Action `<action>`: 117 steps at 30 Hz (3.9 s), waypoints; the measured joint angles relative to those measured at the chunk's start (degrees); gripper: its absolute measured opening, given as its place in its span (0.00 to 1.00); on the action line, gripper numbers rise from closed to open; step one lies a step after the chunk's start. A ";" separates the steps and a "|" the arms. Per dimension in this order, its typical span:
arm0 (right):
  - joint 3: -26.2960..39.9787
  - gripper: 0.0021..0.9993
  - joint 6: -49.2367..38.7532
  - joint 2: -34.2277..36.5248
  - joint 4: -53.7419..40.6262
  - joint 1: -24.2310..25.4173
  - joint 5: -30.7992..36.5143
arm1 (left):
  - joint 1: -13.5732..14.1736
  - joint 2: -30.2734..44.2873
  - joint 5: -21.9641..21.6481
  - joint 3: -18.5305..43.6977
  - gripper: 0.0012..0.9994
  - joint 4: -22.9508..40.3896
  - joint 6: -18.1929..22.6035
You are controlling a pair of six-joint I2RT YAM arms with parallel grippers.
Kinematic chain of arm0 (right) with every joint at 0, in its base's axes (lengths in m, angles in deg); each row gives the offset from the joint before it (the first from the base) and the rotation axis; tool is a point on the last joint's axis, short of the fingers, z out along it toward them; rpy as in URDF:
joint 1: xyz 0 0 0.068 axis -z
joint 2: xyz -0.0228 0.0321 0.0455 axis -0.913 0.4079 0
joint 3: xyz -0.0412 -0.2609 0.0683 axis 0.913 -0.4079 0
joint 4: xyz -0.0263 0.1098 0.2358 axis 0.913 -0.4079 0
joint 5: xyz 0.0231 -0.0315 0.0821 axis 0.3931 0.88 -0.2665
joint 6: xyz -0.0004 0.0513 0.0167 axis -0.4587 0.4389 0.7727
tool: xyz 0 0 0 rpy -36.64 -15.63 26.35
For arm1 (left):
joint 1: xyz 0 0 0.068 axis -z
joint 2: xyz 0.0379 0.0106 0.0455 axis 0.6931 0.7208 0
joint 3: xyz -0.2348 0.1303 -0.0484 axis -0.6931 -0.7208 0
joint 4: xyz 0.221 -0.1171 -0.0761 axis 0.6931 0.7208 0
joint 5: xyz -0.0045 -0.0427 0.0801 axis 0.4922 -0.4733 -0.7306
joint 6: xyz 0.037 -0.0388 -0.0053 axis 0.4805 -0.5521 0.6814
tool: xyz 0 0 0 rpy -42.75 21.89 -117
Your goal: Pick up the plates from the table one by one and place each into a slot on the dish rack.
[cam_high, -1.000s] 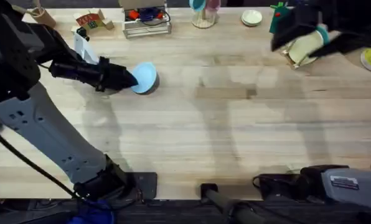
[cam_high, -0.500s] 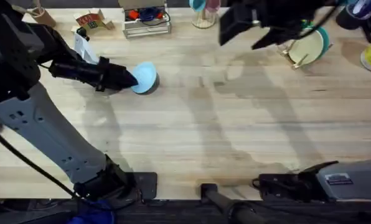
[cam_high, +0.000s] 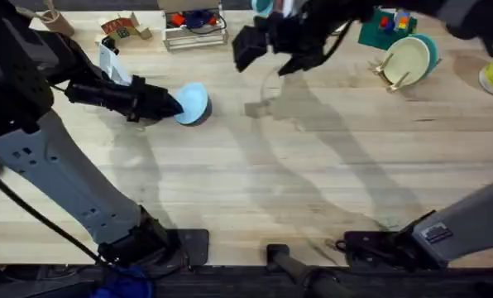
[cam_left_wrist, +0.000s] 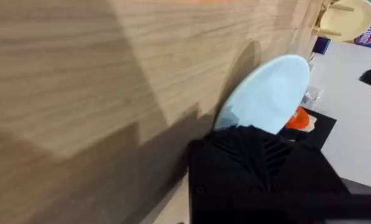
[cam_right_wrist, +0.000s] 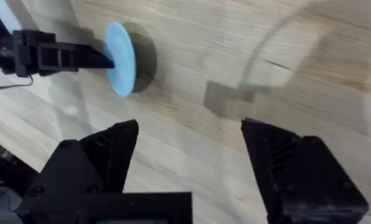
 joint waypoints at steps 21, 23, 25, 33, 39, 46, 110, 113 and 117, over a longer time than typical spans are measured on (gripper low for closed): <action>0.00 0.99 9.59 8.23 14.50 -7.84 -0.39 | 0.00 0.00 0.00 0.00 0.04 -0.03 0.00; 0.00 0.99 10.19 8.67 15.55 -8.29 -0.42 | 0.00 0.00 0.00 0.00 0.04 -0.03 0.00; 0.00 0.99 10.91 9.23 16.54 -8.84 -0.49 | 0.00 0.00 0.00 0.00 0.04 -0.03 0.00; 0.00 0.99 13.59 13.44 20.18 -11.11 -1.53 | 0.00 0.00 0.00 0.00 0.04 -0.04 0.00; 0.00 0.99 16.08 15.58 22.06 -13.02 -1.73 | 0.00 0.00 0.00 0.00 0.04 -0.05 0.00; 0.00 0.99 19.40 17.46 26.13 -14.50 -1.90 | 0.00 0.00 0.00 0.00 0.04 -0.05 0.00; 1.08 0.03 6.54 14.34 15.26 -10.26 -12.62 | 0.42 -16.14 -10.66 -0.09 0.04 5.55 0.85; 2.75 0.03 2.15 11.27 9.30 -10.27 -9.14 | 0.42 -22.14 -12.11 -0.09 0.04 7.45 0.84; 4.79 0.03 -3.85 7.64 2.56 -10.28 -4.19 | 0.42 -29.97 -13.82 -0.09 0.04 9.84 0.56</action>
